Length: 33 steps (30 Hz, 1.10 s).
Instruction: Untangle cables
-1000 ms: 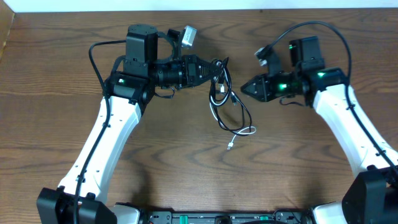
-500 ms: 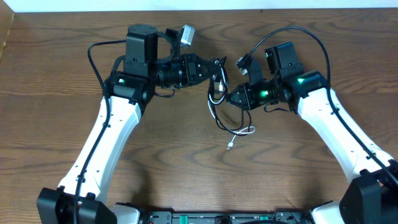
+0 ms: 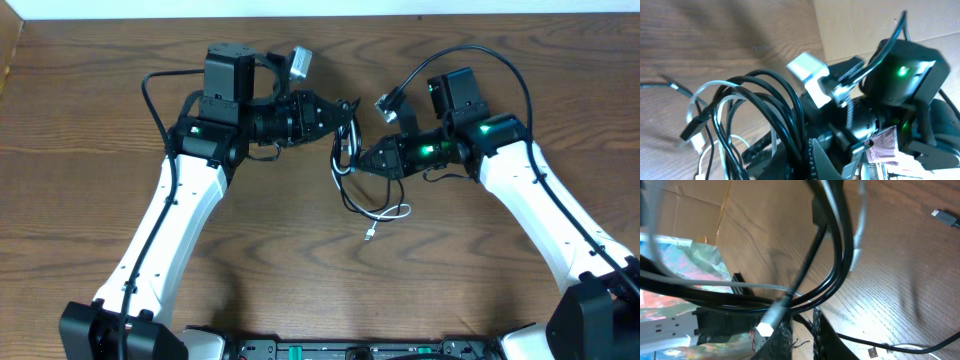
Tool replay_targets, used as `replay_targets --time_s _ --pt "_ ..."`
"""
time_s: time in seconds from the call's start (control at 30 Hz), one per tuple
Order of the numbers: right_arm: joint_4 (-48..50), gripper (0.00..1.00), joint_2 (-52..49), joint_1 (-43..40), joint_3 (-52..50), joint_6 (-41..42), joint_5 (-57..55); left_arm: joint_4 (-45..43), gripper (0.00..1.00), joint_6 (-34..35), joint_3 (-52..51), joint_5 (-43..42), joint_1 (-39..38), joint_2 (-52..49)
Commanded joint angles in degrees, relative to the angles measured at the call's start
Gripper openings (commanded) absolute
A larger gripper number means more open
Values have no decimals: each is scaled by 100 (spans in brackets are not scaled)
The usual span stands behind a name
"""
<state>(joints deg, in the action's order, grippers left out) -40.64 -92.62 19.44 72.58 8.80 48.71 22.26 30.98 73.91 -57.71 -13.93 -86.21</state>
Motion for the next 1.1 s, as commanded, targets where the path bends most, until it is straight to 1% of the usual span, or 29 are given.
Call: replay_targets --time_s 0.0,0.17,0.43,0.6,0.67,0.7,0.8,0.9,1.07 --pt "127 11 -26 -105 -24 61 293 164 8 -247 -57 -9 9 -28" --pt "546 10 -26 -37 -24 223 116 212 7 -240 -57 -85 -39 -28" --pt "885 9 -28 229 -26 761 -1021 212 7 -210 -57 -181 -79 -28" --pt "973 6 -85 492 -31 1419 -2225 212 7 -81 -57 -184 -79 -28" --pt "1163 5 -157 592 -31 1545 -2264 210 7 -63 -57 -212 -79 -28" --pt "1434 5 -271 702 -31 1687 -2302 208 8 -44 -57 -310 -79 -28" --pt "1672 5 -472 822 -31 1996 -2618 201 8 -44 -57 -509 -76 -28" --pt "1731 5 -706 852 -31 2288 -2938 188 7 -46 -57 -671 -76 -26" --pt "1615 4 -964 737 -31 2354 -3101 140 7 -48 -57 -793 -61 -26"
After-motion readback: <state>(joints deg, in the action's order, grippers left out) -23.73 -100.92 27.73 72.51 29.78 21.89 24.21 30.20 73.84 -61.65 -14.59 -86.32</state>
